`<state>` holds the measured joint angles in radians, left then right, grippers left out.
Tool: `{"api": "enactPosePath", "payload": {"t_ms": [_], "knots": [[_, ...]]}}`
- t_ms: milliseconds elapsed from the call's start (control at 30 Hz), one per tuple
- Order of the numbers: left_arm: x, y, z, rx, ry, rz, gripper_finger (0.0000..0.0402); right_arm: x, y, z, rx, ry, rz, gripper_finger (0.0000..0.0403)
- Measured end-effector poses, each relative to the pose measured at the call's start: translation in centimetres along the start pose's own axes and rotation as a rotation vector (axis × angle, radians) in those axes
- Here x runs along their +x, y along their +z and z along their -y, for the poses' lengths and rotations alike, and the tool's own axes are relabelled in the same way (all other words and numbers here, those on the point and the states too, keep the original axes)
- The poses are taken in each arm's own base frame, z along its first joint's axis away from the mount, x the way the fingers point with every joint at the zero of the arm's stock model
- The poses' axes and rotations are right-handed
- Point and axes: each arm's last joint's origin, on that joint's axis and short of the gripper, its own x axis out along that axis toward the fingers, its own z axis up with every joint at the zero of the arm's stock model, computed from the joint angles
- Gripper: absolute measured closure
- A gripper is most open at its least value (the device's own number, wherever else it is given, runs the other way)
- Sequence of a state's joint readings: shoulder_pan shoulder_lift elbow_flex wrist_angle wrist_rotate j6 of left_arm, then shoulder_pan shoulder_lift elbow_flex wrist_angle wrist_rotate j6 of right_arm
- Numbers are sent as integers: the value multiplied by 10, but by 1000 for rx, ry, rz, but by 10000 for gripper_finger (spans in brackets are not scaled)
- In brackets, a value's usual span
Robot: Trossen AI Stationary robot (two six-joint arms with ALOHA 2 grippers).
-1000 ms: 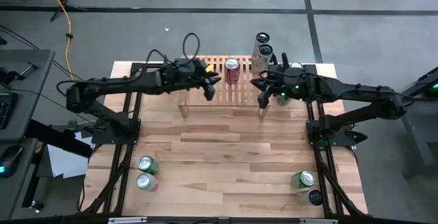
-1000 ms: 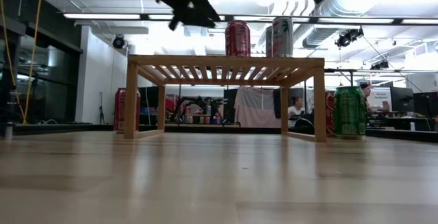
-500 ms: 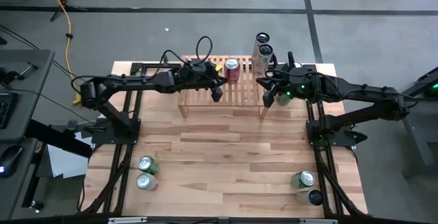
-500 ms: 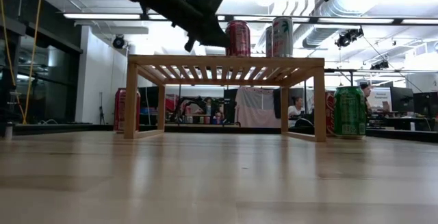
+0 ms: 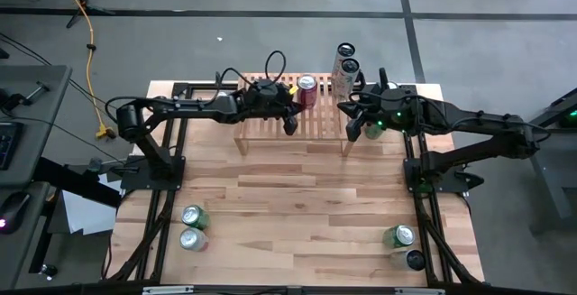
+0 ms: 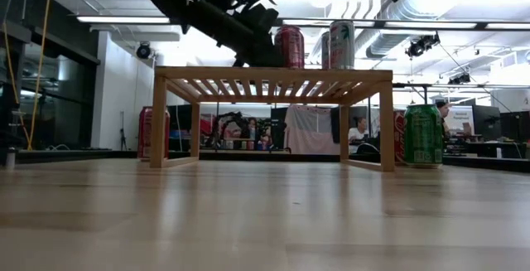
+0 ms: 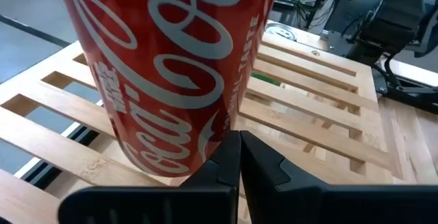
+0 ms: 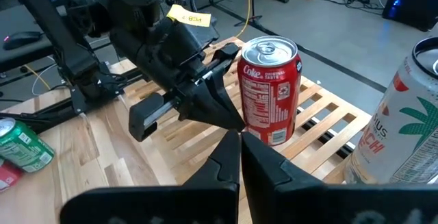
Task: Place canned beverage on shelf
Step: Put the bottom left red white soda can on the shelf
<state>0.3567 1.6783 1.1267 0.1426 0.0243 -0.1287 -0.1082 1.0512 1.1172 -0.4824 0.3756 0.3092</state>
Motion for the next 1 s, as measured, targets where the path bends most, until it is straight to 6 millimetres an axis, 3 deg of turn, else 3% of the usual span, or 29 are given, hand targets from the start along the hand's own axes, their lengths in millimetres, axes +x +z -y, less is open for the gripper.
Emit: {"api": "enactPosePath", "payload": {"t_ms": [867, 1000], "knots": [[1, 15, -23, 18, 54, 150, 401, 0, 0, 0, 5, 8, -1, 402], [-14, 25, -19, 21, 25, 166, 401, 0, 0, 0, 5, 13, -3, 402]]}}
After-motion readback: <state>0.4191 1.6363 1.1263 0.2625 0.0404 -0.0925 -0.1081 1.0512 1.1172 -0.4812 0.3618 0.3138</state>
